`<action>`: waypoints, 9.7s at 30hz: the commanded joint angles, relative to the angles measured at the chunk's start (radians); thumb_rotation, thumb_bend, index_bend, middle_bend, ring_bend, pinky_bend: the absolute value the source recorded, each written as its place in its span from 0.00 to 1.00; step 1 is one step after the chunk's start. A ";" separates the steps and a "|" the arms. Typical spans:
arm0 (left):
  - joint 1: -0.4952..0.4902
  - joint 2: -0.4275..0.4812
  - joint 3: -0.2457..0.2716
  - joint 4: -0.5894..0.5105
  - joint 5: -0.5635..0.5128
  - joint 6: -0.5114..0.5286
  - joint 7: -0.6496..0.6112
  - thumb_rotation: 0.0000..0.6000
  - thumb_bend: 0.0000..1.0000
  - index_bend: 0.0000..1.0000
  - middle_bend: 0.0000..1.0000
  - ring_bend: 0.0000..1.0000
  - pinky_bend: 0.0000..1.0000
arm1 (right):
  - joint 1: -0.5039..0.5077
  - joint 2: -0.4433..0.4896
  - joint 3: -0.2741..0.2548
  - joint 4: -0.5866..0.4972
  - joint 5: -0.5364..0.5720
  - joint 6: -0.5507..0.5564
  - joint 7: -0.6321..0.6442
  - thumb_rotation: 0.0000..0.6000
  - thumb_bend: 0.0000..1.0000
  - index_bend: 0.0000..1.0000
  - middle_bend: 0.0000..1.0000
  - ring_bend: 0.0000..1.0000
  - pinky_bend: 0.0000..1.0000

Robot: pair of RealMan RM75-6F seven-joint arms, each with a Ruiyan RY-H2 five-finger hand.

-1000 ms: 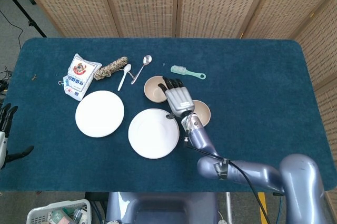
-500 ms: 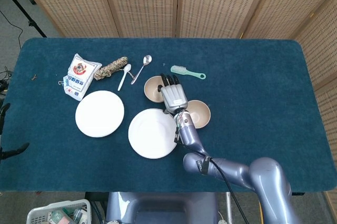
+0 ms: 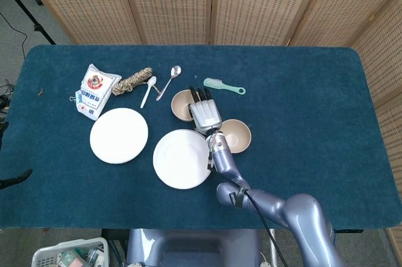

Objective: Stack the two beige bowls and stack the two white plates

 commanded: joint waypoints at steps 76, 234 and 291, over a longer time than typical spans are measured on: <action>-0.016 -0.018 0.041 -0.017 0.051 -0.025 0.035 1.00 0.00 0.00 0.00 0.00 0.00 | -0.379 0.651 -0.266 -0.957 -0.184 0.225 -0.243 1.00 0.49 0.69 0.01 0.00 0.00; -0.470 -0.546 0.118 0.393 0.358 -0.425 0.139 1.00 0.18 0.00 0.00 0.00 0.00 | -1.101 0.922 -0.290 -0.660 -0.696 0.695 0.612 1.00 0.00 0.00 0.00 0.00 0.00; -0.499 -0.845 0.138 0.715 0.365 -0.208 0.001 1.00 0.49 0.88 0.00 0.00 0.00 | -1.126 0.931 -0.261 -0.688 -0.741 0.690 0.625 1.00 0.00 0.00 0.00 0.00 0.00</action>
